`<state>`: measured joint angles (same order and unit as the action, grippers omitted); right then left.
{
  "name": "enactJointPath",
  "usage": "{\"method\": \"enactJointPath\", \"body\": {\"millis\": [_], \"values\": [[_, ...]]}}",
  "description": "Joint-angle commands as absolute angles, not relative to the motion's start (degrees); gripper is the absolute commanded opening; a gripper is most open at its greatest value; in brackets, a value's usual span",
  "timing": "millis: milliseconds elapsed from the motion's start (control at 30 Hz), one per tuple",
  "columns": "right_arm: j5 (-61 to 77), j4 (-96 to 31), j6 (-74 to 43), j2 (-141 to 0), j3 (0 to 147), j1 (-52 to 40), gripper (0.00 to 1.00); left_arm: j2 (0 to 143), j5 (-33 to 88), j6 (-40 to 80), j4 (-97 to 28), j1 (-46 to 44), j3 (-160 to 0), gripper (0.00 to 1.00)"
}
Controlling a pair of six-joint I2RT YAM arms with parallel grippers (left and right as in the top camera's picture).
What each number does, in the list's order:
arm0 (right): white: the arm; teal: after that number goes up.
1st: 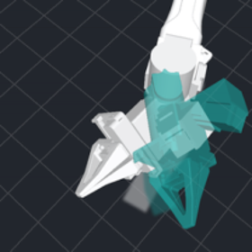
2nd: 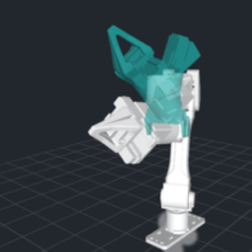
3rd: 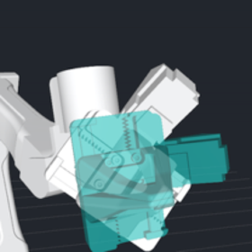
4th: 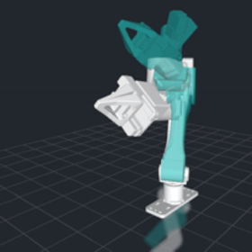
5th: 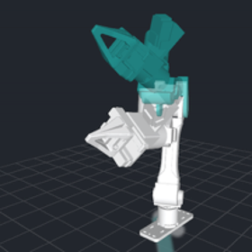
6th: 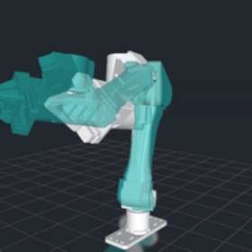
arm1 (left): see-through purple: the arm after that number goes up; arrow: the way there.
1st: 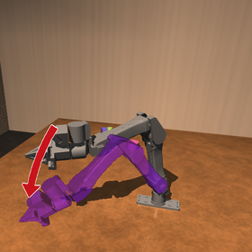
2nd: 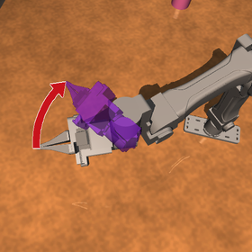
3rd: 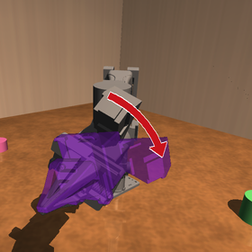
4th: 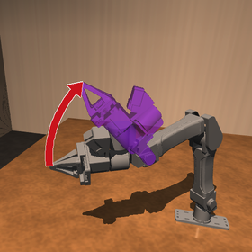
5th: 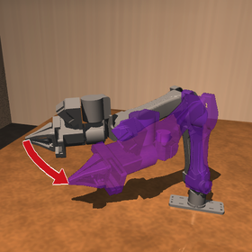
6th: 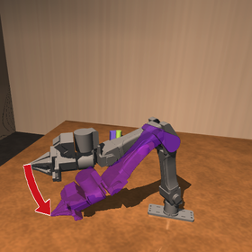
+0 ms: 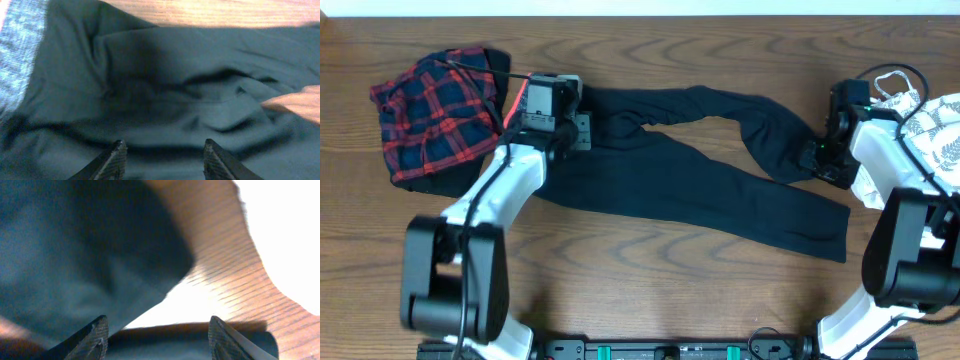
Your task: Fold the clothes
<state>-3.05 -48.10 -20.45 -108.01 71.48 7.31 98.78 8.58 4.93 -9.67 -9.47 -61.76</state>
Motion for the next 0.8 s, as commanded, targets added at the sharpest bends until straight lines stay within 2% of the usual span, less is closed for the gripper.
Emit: {"method": "enactJointPath", "body": {"millis": [0, 167, 433, 633, 733, 767], "values": [[-4.0, -48.3, -23.8, -110.0, 71.5, 9.3, 0.62, 94.9, 8.6, 5.2, -13.0, -9.4, -62.1, 0.51], [-2.0, -48.9, -23.6, -113.1, 71.4, 10.7, 0.63, 92.8, 8.6, 5.2, -16.7, -9.4, -62.1, 0.51], [12.4, -43.9, -22.0, -119.9, 71.4, 10.8, 0.61, 92.8, 8.6, 5.2, -18.7, -9.3, -62.1, 0.51], [17.0, -39.1, -22.5, -122.9, 71.4, 10.8, 0.61, 92.8, 8.6, 5.2, -19.4, -9.3, -62.1, 0.52], [17.0, -37.4, -22.5, -122.9, 71.4, 10.8, 0.57, 92.8, 8.6, 5.2, -19.4, -9.3, -62.1, 0.51], [17.4, -37.1, -22.5, -122.9, 71.4, 10.8, 0.51, 92.8, 8.6, 5.2, -19.4, -9.3, -62.1, 0.51]]}}
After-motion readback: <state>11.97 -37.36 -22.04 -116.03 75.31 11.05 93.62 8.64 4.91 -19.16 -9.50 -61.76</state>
